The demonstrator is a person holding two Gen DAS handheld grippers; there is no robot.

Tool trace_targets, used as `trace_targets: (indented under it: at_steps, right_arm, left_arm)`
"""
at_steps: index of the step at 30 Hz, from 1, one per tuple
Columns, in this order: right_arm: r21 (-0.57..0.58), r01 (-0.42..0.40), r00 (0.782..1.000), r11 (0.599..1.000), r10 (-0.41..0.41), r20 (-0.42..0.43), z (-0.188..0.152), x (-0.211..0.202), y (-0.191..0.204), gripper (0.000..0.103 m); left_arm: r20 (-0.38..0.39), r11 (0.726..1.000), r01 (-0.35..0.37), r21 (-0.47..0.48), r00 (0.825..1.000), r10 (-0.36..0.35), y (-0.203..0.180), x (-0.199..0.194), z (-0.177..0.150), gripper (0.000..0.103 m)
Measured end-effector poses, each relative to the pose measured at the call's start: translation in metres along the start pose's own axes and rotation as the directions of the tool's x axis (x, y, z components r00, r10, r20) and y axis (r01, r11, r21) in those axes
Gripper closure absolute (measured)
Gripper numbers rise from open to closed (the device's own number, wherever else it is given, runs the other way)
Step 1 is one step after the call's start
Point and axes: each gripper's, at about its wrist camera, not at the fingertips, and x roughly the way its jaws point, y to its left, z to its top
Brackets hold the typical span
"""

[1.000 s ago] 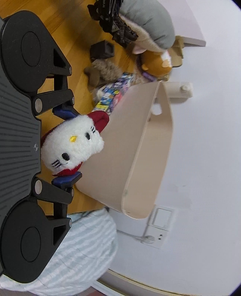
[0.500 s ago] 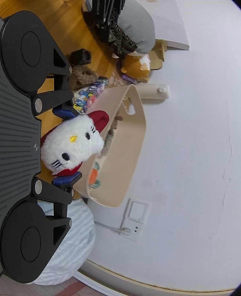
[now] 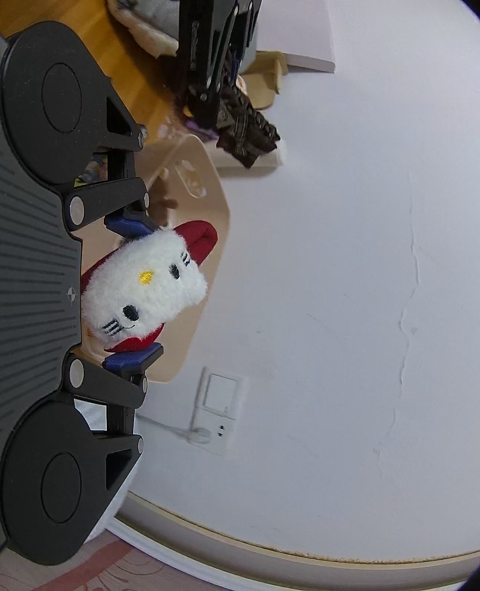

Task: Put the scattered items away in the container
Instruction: 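Carry clip and Hello Kitty over the basket and open both tools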

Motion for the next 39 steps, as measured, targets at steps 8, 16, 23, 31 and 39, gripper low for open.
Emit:
trace_targets:
  at_steps: [8,16,23,31,39]
  right_arm:
    - [-0.006,0.018,1.0,1.0,-0.018,-0.017,-0.004,0.006,0.031,0.048]
    - [0.061,0.039,0.995,0.997,-0.033,-0.094,-0.003,0.059,0.008,0.047]
    - [0.091,0.062,0.988,0.994,-0.047,-0.15,-0.008,0.095,-0.003,0.047]
    - [0.07,0.067,0.977,0.995,-0.051,-0.208,-0.015,0.116,-0.004,0.043]
    - [0.039,0.061,0.971,0.997,-0.05,-0.234,-0.024,0.108,0.001,0.028]
  left_arm:
    - [0.0,0.999,-0.026,0.029,1.0,0.026,-0.012,0.044,0.023,0.068]
    - [-0.062,0.998,-0.043,0.04,0.997,0.046,-0.023,0.097,0.027,0.068]
    - [-0.162,1.0,-0.026,0.014,0.986,0.028,-0.029,0.137,0.017,0.067]
    - [-0.233,1.0,-0.021,-0.005,0.972,0.019,-0.024,0.156,-0.006,0.058]
    - [-0.208,0.997,0.007,-0.079,0.978,-0.023,-0.016,0.131,-0.006,0.029]
